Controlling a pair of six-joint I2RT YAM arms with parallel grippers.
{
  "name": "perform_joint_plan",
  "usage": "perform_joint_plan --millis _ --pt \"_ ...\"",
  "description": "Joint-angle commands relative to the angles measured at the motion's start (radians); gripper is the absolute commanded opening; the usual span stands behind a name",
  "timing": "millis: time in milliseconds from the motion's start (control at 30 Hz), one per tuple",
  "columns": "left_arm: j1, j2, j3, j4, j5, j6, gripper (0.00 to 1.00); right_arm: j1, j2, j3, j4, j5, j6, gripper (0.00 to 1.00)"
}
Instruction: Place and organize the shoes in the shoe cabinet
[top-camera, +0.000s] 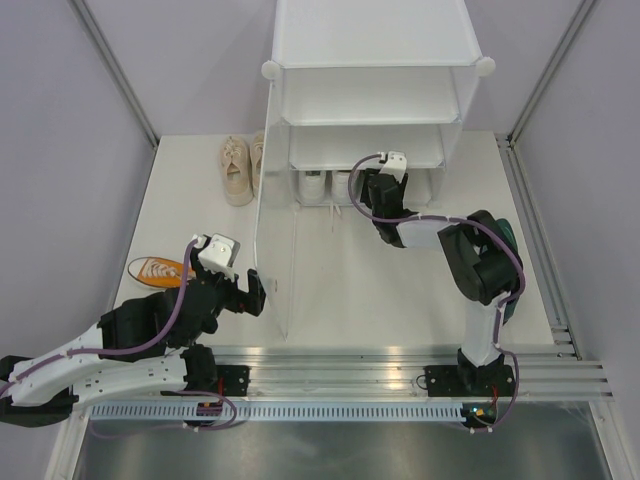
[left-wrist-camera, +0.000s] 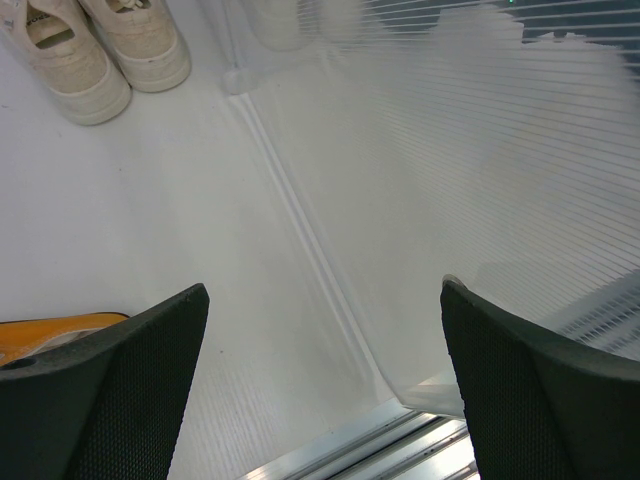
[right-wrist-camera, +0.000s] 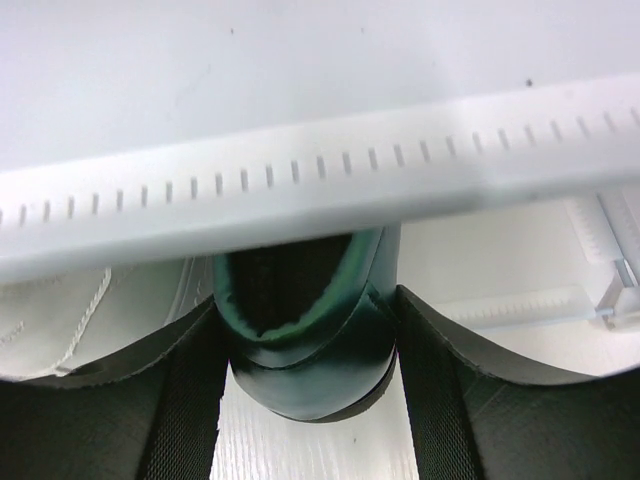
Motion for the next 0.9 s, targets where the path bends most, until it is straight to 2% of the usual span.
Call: perform_joint_plan --millis 0,367,400,467,500,533,600,633,733,867 --pt "0.004 -0.001 -0.007 0.039 -0.012 0.038 1.0 -0.019 0.019 0.068 0.076 0.0 -0.034 0.14" --pt "0.004 0.0 -0.007 0.041 -0.016 0.04 1.0 -0.038 0.087 0.112 0.075 -0.034 -0.018 0.17" --pt "0.004 -0.001 -0.007 0.042 -0.016 0.04 1.0 -0.039 0.088 0.111 0.075 -0.035 -0.017 0.25" --pt "0.004 0.002 -0.007 0.041 -0.016 0.04 1.0 -0.039 0.084 0.1 0.073 -0.037 -0.009 0.36" --pt "0.004 0.003 -0.007 0.041 -0.016 0.041 1.0 -0.041 0.078 0.094 0.072 -0.034 -0.004 0.45" --pt "0.004 0.002 -0.007 0.039 -0.016 0.04 1.0 -0.039 0.072 0.088 0.072 -0.034 0.0 0.6" --pt "0.004 0.002 -0.007 0.039 -0.016 0.038 1.0 -0.039 0.047 0.065 0.072 -0.031 0.005 0.71" --pt "0.004 0.002 -0.007 0.041 -0.016 0.04 1.0 -0.039 0.035 0.057 0.068 -0.034 0.005 0.8" --pt "0.004 0.0 -0.007 0.039 -0.014 0.038 1.0 -0.039 -0.016 0.033 0.052 -0.031 0.008 0.86" --pt "0.004 0.002 -0.004 0.039 -0.011 0.038 1.0 -0.039 -0.1 0.017 0.009 -0.034 0.012 0.88"
